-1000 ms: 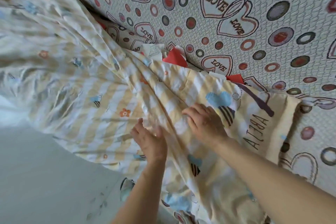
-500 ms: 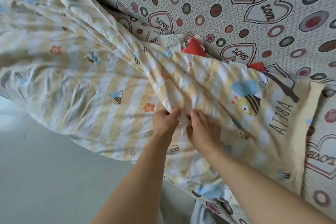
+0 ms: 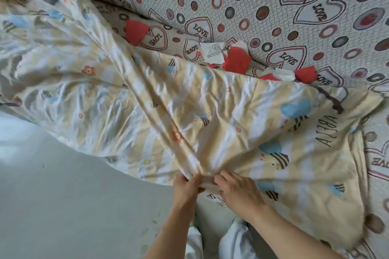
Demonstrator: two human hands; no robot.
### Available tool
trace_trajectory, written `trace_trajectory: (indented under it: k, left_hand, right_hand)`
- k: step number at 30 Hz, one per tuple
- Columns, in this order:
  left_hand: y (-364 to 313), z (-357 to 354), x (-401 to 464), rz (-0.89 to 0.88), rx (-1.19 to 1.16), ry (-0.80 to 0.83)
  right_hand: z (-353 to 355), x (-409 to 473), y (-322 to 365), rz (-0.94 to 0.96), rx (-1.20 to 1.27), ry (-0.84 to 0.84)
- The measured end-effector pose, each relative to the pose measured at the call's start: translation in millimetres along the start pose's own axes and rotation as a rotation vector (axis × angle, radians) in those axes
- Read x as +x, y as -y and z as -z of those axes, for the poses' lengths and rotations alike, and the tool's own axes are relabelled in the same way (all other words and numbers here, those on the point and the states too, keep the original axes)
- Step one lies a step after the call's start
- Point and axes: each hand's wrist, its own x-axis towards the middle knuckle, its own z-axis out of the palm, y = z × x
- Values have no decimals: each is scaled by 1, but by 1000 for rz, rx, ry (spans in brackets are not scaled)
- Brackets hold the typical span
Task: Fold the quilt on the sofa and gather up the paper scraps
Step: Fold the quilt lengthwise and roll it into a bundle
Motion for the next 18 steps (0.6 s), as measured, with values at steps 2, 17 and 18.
trace_trajectory:
  k: [2, 17, 18]
  left_hand:
    - [-9, 0, 8, -17, -32, 81]
    - [-20, 26, 34, -121, 296, -11]
    - [-23, 27, 33, -116, 281, 1]
  right_hand:
    - [1, -6, 0, 14, -42, -6]
    - [20, 83, 36, -231, 234, -31]
    - [22, 98, 41, -257, 293, -23]
